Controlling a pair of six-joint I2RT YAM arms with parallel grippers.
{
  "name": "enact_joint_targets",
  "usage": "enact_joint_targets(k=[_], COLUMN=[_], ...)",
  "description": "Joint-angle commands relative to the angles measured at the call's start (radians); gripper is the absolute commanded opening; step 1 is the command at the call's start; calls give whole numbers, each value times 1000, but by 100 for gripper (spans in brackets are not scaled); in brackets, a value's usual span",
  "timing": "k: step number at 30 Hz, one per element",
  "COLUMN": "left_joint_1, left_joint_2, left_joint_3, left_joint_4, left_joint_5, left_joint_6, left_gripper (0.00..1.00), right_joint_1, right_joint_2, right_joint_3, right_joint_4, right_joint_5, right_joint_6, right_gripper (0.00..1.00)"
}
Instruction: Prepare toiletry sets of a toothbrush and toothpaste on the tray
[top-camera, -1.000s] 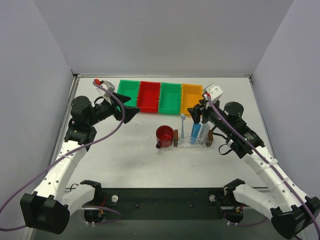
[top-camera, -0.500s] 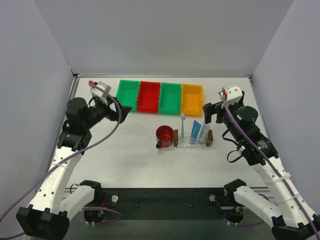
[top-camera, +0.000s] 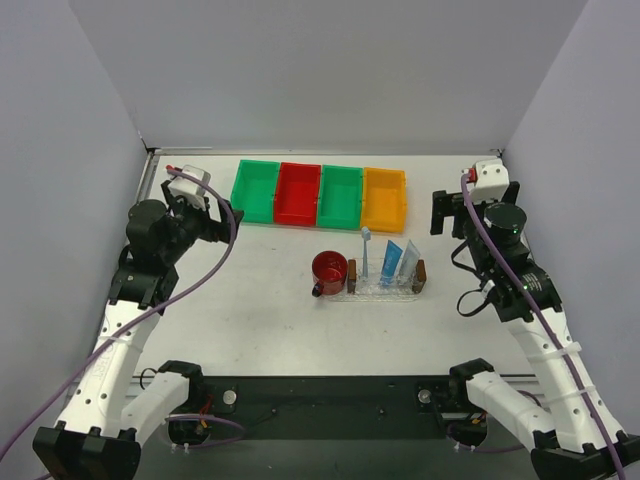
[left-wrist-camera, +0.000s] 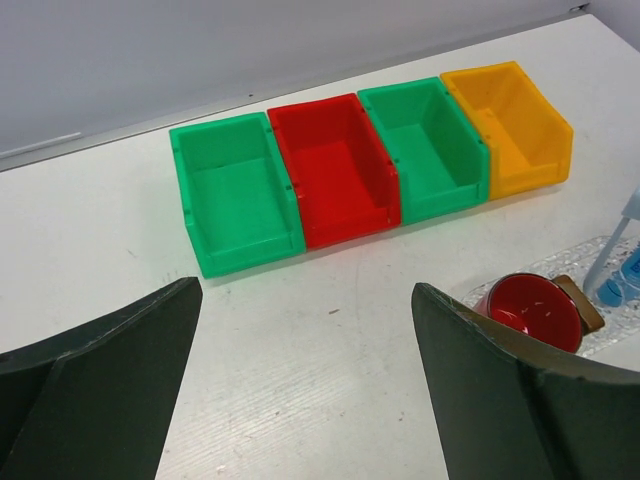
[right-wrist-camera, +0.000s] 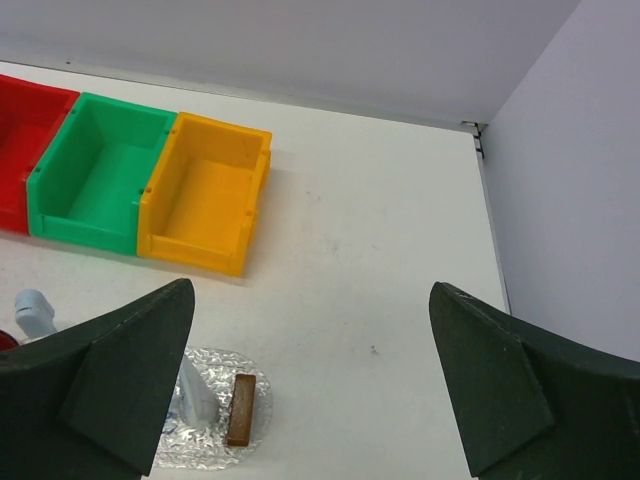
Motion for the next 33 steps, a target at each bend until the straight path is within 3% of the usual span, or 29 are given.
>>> enact_joint_targets(k=[1,14,33], left_joint_1=[15,28,39], left_joint_2=[1,54,50], left_joint_3=[-11,-60,-88], left_joint_4=[47,133,147], left_joint_5=[-77,-136,-105], left_joint_6=[16,39,37], left_gripper=[97,98,97], right_joint_1=[-9,-9,-7], right_joint_2=[-5,-100,-70], right_joint_3=[-31,-175,-192], right_joint_4=[40,221,235], right_joint_5=[120,237,245], right_joint_6=[8,-27,-32], right_gripper=[97,99,95])
